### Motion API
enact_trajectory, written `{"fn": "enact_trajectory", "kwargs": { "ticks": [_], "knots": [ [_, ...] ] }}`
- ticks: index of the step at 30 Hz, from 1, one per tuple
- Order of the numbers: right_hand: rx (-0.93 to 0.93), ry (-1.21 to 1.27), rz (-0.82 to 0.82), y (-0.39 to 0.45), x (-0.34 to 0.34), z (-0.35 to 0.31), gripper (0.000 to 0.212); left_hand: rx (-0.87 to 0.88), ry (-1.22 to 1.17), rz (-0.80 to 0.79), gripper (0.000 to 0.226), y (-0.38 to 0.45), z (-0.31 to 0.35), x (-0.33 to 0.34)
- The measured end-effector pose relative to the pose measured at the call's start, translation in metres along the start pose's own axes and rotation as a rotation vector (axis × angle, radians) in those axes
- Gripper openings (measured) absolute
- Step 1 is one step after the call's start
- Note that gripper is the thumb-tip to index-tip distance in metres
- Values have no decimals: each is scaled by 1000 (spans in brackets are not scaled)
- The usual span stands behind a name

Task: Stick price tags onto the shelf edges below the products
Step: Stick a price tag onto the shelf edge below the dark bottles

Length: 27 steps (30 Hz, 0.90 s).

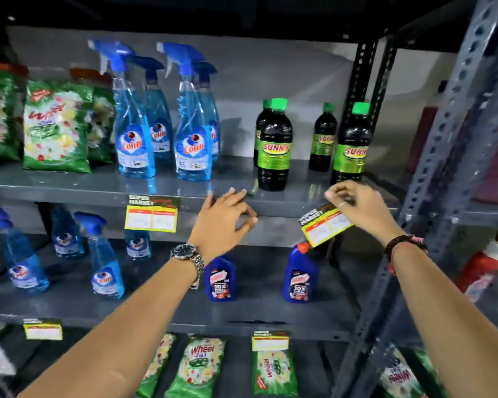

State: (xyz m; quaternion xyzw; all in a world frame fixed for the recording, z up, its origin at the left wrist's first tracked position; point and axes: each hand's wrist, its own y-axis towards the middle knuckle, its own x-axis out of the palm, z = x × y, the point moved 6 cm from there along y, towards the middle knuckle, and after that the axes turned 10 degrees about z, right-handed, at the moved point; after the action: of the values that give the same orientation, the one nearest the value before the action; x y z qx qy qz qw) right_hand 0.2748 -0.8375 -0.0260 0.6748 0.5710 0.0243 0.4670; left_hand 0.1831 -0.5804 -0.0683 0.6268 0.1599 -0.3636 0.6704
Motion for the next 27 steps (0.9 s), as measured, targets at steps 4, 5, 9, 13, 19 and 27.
{"fn": "enact_trajectory", "kwargs": {
  "ticks": [4, 5, 9, 13, 19, 27],
  "knots": [
    [-52, -6, -82, -3, -3, 12, 19, 22, 76, -27, 32, 14, 40, 31],
    [-68, 8, -91, -3, -3, 12, 17, 12, 76, -24, 31, 17, 45, 35],
    [-108, 36, -100, -5, -7, 14, 13, -18, 105, -24, 27, 30, 67, 53],
    [-124, -5, -88, -5, -5, 19, 5, -78, 73, 4, 19, 36, 70, 59],
    [-71, -8, -98, -5, -4, 18, 13, -75, -40, 52, 18, 44, 70, 43],
    [0, 45, -230, -11, -3, 21, 8, -44, -99, -82, 15, 44, 67, 40]
  ]
}}
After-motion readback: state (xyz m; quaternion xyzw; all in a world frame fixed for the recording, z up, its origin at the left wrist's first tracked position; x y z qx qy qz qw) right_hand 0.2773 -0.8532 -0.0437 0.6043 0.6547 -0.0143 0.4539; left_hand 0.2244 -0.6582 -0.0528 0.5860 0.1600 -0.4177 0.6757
